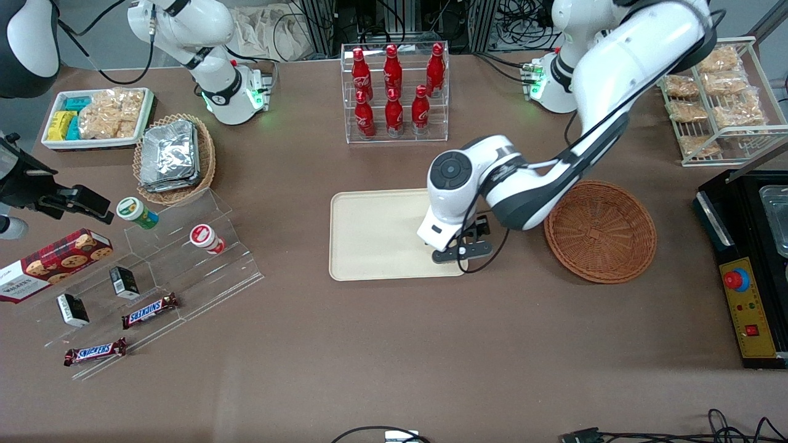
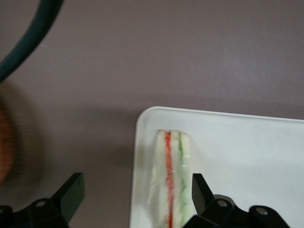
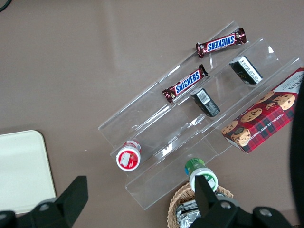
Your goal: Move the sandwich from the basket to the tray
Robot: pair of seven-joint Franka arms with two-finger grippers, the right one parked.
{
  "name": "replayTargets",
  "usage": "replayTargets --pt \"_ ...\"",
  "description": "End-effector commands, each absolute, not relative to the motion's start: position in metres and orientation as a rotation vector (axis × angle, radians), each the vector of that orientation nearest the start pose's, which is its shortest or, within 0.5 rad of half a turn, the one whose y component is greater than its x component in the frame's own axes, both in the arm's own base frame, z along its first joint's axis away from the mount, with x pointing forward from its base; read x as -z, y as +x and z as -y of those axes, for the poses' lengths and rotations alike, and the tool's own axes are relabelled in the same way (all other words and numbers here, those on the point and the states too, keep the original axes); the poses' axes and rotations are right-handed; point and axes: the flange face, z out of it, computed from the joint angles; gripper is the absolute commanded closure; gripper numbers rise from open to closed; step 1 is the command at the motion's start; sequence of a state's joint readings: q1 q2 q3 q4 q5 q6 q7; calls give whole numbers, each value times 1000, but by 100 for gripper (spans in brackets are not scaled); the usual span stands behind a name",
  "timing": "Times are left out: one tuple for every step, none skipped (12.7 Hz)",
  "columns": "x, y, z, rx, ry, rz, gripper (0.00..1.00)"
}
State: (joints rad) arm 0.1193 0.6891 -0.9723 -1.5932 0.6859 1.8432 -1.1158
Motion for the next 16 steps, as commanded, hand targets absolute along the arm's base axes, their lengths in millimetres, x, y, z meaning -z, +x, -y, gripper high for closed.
replayTargets --pt "-434 551 354 23 -2981 176 0" --pt "-456 558 331 36 -2979 227 0" --pt "-481 561 308 57 -2986 271 0" --pt "-498 565 285 49 -3000 296 0" --pt "-517 564 258 63 -3000 319 0" --pt "-526 561 230 73 -2989 321 0" --pt "-539 561 196 74 -3000 344 0" --pt "-554 562 164 62 -3036 373 0" --pt "-565 565 126 58 -3065 367 0" --pt "-571 567 93 62 -3087 338 0" --pt "-578 568 66 75 -3094 329 0" --pt "-585 565 48 86 -3097 297 0" --pt "-588 559 35 84 -3111 280 0" --pt "-593 556 33 89 -3121 261 0" --pt "-592 556 32 64 -3141 240 0" --pt "-593 556 32 52 -3155 195 0"
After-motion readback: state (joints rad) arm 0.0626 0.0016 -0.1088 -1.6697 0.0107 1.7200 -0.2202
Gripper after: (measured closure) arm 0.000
